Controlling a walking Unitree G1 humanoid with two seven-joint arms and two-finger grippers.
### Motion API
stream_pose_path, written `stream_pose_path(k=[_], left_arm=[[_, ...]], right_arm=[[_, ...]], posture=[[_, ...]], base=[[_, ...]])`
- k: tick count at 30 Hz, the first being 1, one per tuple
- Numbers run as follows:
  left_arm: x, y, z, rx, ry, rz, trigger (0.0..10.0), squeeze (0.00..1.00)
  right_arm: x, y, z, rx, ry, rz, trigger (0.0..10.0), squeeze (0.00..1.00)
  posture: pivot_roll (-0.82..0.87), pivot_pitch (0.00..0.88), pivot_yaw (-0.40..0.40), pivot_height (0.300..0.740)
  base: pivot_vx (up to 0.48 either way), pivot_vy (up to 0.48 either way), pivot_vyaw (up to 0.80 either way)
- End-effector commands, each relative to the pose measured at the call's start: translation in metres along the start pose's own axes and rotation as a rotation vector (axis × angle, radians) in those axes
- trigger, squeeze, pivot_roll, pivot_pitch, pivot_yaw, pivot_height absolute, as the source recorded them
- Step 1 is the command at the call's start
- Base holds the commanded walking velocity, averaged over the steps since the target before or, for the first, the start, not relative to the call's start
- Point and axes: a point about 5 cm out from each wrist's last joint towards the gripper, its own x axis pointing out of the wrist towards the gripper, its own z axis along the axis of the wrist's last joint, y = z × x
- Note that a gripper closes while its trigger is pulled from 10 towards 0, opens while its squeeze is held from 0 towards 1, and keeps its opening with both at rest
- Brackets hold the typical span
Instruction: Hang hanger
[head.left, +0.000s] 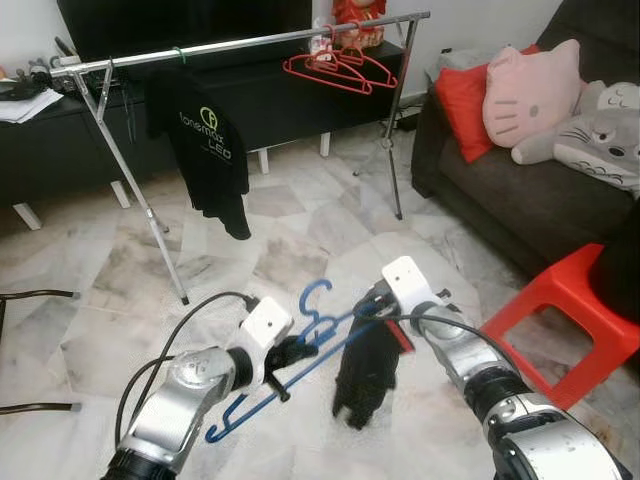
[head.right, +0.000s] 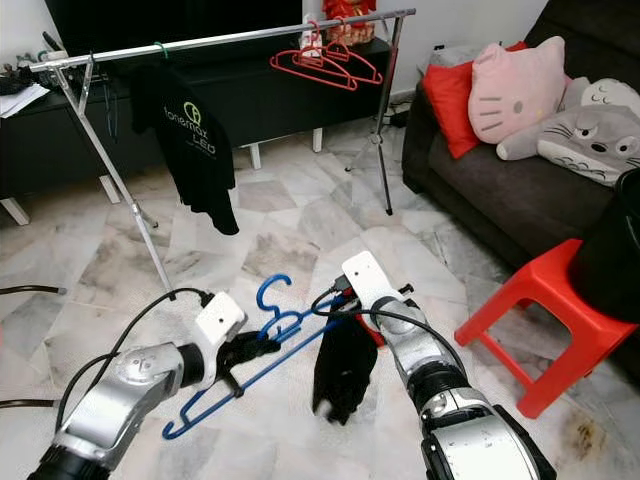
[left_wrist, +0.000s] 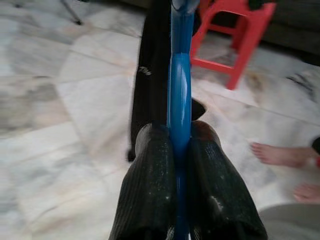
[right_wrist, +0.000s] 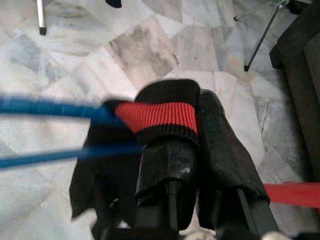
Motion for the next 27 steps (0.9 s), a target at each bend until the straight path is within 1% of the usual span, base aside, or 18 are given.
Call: stream_pose_path(k=[1,7,14,16,18,20,23,27], left_arm=[[-0.003,0.011,0.002,0.021,0.007,0.067,10.0,0.00],[-0.005,0.017,-0.004,0.054,0.058,0.106,10.0,0.00],[-0.004,0.018,-0.003,0.045,0.048,0.125,10.0,0.00],[-0.003,0.015,0.001,0.033,0.015,0.096,10.0,0.00],[-0.002,0.013,0.002,0.026,0.005,0.085,10.0,0.00],[-0.002,0.009,0.005,0.015,-0.026,0.044,10.0,0.00],[-0.003,0.008,0.007,0.009,-0.045,0.026,10.0,0.00],[-0.004,0.004,0.011,-0.025,-0.087,-0.025,10.0,0.00]], right_arm=[[0.000,-0.005,0.006,0.020,-0.020,-0.012,10.0,0.00],[-0.001,-0.006,0.004,0.028,-0.015,-0.020,10.0,0.00],[-0.002,-0.007,0.005,0.021,-0.014,-0.022,10.0,0.00],[-0.002,-0.007,0.007,0.011,-0.021,-0.008,10.0,0.00],[-0.002,-0.007,0.007,0.007,-0.024,-0.002,10.0,0.00],[-0.003,-0.008,0.009,-0.015,-0.028,0.015,10.0,0.00],[-0.003,-0.008,0.010,-0.030,-0.027,0.030,10.0,0.00],[-0.004,-0.008,0.011,-0.054,-0.034,0.060,10.0,0.00]], posture=[[-0.03,0.000,-0.055,0.740],[-0.03,0.000,-0.053,0.740],[-0.02,0.000,-0.053,0.740],[-0.02,0.000,-0.053,0.740],[-0.03,0.000,-0.052,0.740],[-0.03,0.000,-0.052,0.740],[-0.03,0.000,-0.052,0.740],[-0.03,0.000,-0.053,0.740]], base=[[0.000,0.000,0.00],[0.000,0.000,0.00],[0.000,0.000,0.00],[0.000,0.000,0.00],[0.000,0.000,0.00],[0.000,0.000,0.00],[0.000,0.000,0.00],[0.000,0.000,0.00]])
